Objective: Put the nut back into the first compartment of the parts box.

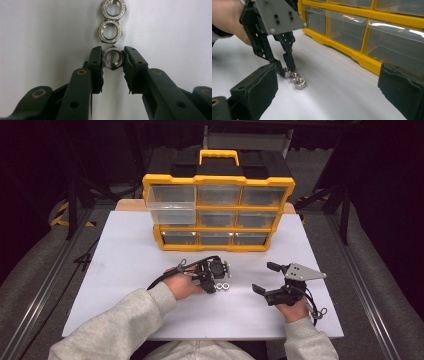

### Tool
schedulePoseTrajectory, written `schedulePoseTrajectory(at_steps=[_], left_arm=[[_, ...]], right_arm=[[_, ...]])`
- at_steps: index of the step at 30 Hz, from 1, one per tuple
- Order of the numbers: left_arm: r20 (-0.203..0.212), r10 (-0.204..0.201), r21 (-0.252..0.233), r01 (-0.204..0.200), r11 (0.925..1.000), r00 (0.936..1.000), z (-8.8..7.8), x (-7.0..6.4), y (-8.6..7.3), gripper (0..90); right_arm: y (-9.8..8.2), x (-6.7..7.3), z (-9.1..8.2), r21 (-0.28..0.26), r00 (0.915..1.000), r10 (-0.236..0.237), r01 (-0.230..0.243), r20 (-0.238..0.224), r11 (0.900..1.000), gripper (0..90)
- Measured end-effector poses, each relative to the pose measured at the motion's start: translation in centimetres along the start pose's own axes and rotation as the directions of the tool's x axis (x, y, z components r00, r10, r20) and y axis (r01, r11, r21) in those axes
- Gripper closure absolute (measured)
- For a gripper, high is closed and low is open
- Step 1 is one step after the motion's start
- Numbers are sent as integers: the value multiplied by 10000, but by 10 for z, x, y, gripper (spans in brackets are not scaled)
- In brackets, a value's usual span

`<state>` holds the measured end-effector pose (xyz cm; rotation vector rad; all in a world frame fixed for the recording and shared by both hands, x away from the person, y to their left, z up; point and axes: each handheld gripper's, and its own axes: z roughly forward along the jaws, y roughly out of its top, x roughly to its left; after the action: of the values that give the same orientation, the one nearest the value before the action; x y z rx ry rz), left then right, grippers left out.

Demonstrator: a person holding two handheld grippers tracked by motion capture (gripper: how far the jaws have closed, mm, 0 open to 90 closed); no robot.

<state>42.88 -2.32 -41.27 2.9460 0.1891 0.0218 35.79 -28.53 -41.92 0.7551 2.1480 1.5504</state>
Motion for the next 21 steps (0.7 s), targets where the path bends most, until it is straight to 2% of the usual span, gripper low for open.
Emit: schedulePoseTrajectory(at_steps=[6, 12, 14, 21], left_arm=[[69, 61, -31, -61, 10000, 10000, -14, -4, -2, 695], [6, 39, -252, -39, 9997, 10000, -41, -8, -6, 695], [-44, 37, -417, -39, 9991, 10000, -56, -10, -8, 695], [-109, 218, -554, -223, 9982, 9997, -92, -14, -11, 695]], right_arm=[[0, 0, 0, 11, 10000, -1, 1, -19, 10000, 32], [0, 0, 1, 36, 10000, 13, -13, -12, 10000, 33], [0, 0, 1, 47, 10000, 8, -8, -15, 10000, 33], [-1, -1, 1, 85, 10000, 55, -55, -22, 9999, 33]])
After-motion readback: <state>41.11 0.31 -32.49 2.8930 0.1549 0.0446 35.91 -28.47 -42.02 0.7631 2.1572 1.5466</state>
